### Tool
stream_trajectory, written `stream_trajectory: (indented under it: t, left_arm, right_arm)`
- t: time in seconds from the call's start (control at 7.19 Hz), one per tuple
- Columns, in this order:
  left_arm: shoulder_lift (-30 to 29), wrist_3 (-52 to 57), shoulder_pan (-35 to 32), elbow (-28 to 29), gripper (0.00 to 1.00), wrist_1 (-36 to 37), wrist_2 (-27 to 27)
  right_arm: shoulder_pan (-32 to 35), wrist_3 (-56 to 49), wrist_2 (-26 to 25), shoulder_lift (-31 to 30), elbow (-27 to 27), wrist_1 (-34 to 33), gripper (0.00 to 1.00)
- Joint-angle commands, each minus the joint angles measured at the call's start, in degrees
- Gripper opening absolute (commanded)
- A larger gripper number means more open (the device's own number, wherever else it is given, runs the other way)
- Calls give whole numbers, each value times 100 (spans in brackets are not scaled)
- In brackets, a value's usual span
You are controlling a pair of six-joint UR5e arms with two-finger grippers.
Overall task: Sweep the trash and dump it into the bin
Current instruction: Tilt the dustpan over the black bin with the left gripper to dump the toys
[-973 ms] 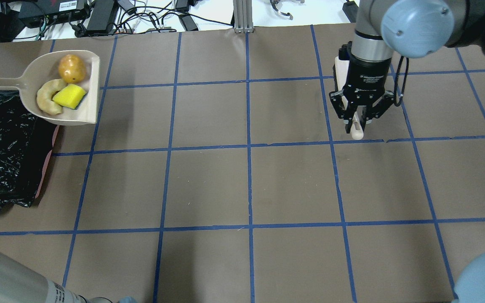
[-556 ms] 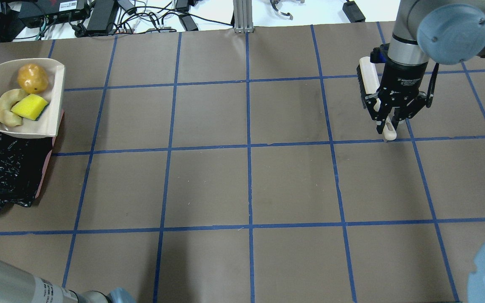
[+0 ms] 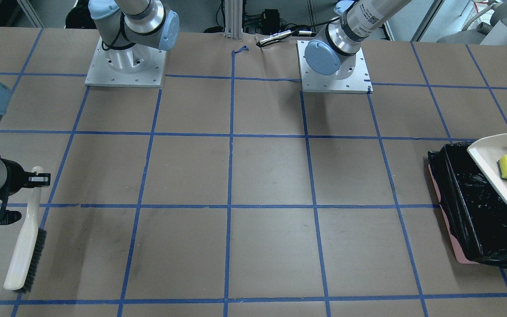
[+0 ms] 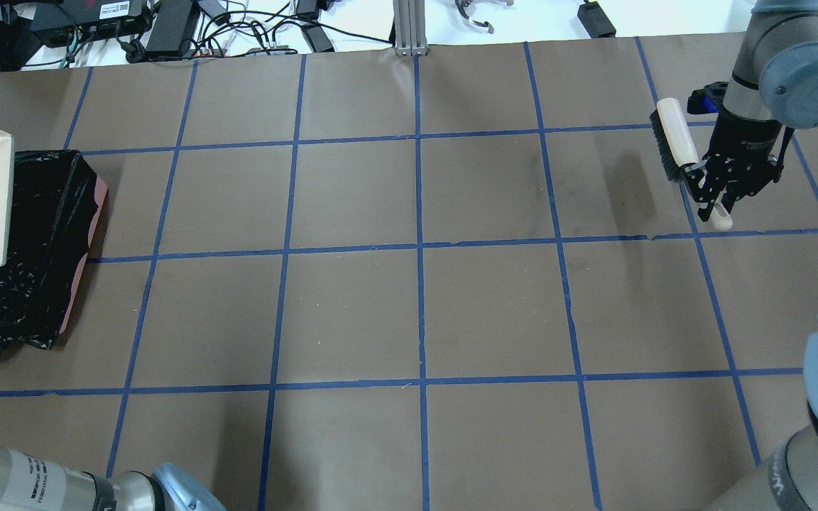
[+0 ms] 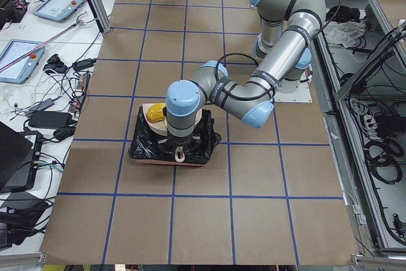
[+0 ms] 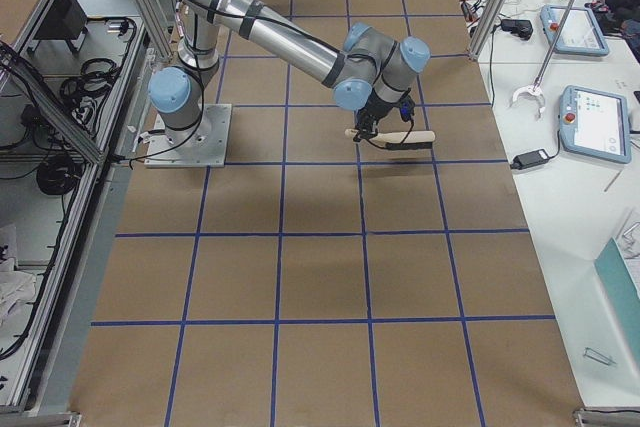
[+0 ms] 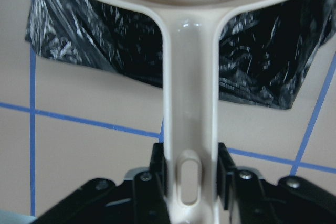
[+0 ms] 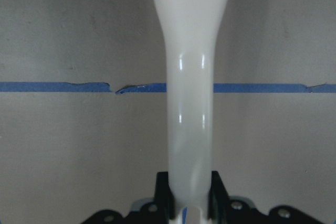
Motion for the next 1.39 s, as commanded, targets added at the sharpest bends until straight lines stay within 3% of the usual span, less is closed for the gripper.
stream_trajectory:
  t: [0.0,0.14,0.42,0.83,1.25]
  left_arm:
    - [-196,326,80,-3,20,413,43]
    - [-241,423,72,-4,19,546,78]
    - [-285,529,-112,5,1,792,517]
    - [-329,590,-350,40,0,1082,1000]
    - [-268,486,-972,58,0,1391,2378]
  right_arm:
    - [4,23,-35,260,-62,-44,0]
    - [5,15,-34,279,-71,-36,0]
    - [4,-2,-17,297,-72,-27,0]
    - [-4,33,-17,297,-63,8,0]
    - [-4,173,-17,288,-28,43,0]
